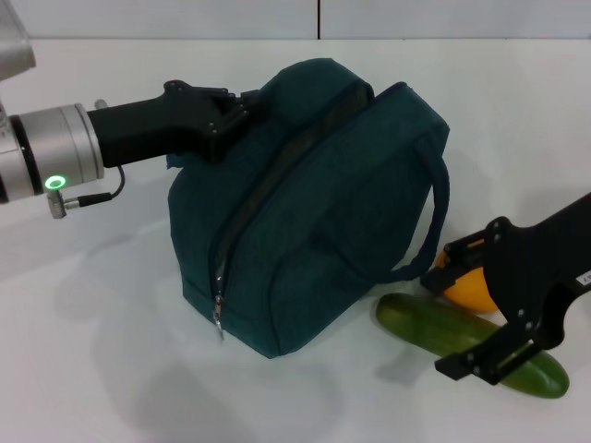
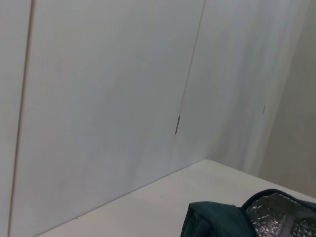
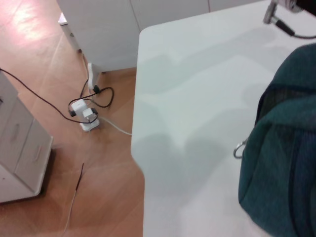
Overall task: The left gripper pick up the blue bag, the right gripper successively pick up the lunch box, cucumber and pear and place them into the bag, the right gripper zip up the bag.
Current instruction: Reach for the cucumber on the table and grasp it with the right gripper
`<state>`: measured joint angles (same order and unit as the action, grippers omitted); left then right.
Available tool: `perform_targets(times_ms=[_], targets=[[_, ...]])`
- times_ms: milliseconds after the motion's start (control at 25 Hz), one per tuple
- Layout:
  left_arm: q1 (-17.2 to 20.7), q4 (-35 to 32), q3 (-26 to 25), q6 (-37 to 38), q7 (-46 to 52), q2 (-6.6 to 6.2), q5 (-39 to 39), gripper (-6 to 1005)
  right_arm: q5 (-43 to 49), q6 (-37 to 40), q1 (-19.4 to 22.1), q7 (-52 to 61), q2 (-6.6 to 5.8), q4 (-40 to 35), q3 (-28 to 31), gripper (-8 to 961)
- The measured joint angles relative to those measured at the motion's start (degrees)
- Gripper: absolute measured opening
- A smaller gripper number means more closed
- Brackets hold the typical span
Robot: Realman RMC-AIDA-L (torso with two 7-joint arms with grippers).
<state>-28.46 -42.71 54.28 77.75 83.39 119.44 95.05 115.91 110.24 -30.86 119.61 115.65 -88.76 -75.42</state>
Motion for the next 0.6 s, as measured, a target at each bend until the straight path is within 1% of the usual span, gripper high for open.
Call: perform_targets(times_ms=[120, 200, 280, 400, 600], targets=[[-0.4, 0.0, 0.25, 0.02, 0.01, 0.02, 0.24, 44, 1.64, -0.53, -0.21, -0.32, -0.04, 1.84, -0.09, 869], [-0.64, 0.0, 0.28, 0.03, 0.01, 0.05, 0.29, 44, 3.49, -2.64, -0.28, -0.25, 0.08, 2.98, -1.15, 869], [-0.74, 0.0, 0.29, 0.03, 0.02, 0.06, 0.3, 44, 5.16, -5.66, -0.35, 0.15, 0.15, 3.9, -3.3, 869], [-0.8, 0.0, 0.31, 0.03, 0.02, 0.07, 0.3, 44, 7.8, -11.37, -0.45, 1.24, 0.17, 4.34, -8.36, 868], [-0.8, 0.0, 0.31, 0.02, 0.02, 0.1, 0.3, 44, 10.84, -17.04, -1.04, 3.66, 0.23, 4.5, -14.57, 868]])
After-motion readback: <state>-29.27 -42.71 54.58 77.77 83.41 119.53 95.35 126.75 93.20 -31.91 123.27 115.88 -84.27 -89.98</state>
